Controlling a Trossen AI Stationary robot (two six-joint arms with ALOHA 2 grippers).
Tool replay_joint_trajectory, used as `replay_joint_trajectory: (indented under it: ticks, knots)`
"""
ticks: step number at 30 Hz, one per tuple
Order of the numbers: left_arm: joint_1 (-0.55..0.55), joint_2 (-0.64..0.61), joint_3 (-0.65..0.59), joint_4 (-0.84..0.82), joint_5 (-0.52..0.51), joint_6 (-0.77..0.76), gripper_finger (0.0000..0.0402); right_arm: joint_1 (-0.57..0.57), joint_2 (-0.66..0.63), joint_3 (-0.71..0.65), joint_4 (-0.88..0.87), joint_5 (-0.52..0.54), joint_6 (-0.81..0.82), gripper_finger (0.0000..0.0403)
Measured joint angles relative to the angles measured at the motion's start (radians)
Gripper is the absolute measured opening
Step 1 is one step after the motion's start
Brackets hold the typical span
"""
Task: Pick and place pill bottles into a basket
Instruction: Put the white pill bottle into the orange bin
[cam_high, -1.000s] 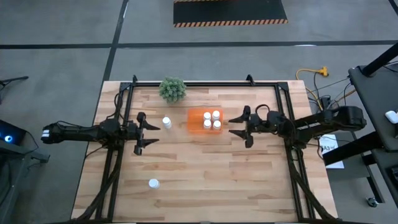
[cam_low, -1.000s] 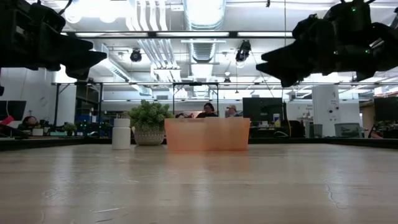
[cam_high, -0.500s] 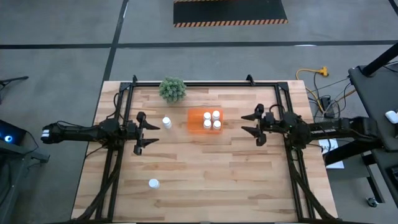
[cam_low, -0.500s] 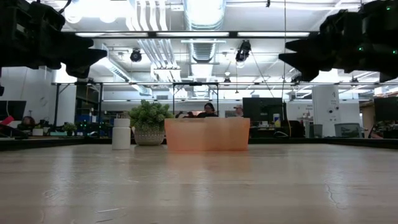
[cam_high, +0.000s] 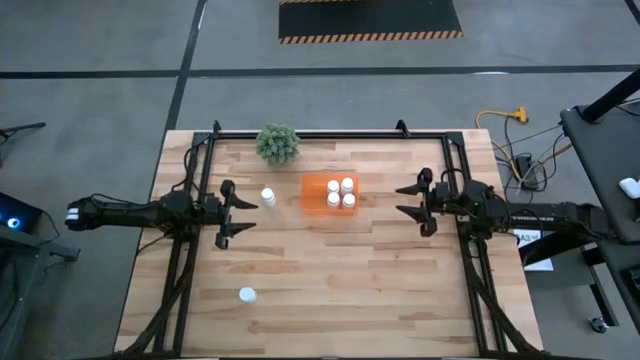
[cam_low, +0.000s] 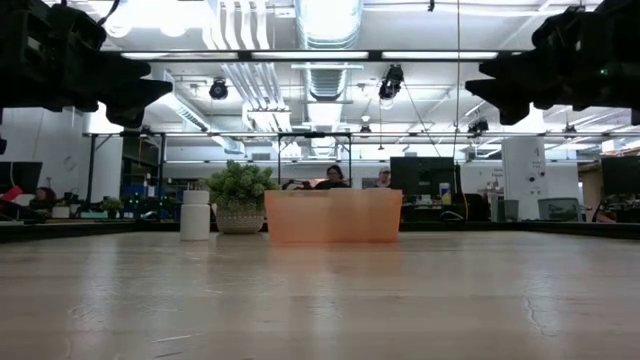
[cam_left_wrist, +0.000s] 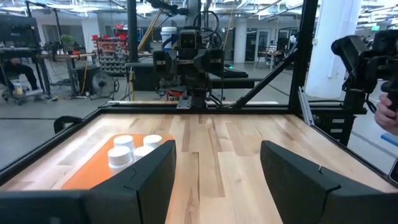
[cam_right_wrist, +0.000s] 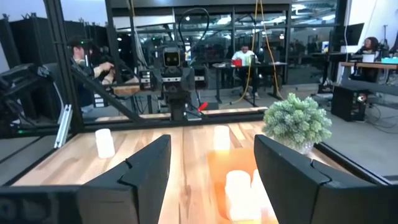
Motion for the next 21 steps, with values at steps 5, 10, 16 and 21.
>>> replay_joint_trajectory:
  ticks: [5, 10, 16, 21]
  knots:
    - [0.0, 0.014, 0.0, 0.0, 0.0, 0.0, 0.0217, 0.0, -0.113, 0.0, -0.132, 0.0, -0.006, 0.0219]
    - [0.0, 0.036, 0.0, 0.0, 0.0, -0.001, 0.0217, 0.0, -0.23, 0.0, -0.265, 0.0, -0.012, 0.0219]
    - [0.0, 0.063, 0.0, 0.014, 0.0, -0.002, 0.0217, 0.0, -0.368, 0.0, -0.386, 0.01, -0.003, 0.0219]
    - [0.0, 0.075, 0.0, 0.016, 0.0, -0.002, 0.0217, 0.0, -0.468, 0.0, -0.487, 0.087, 0.007, 0.0219]
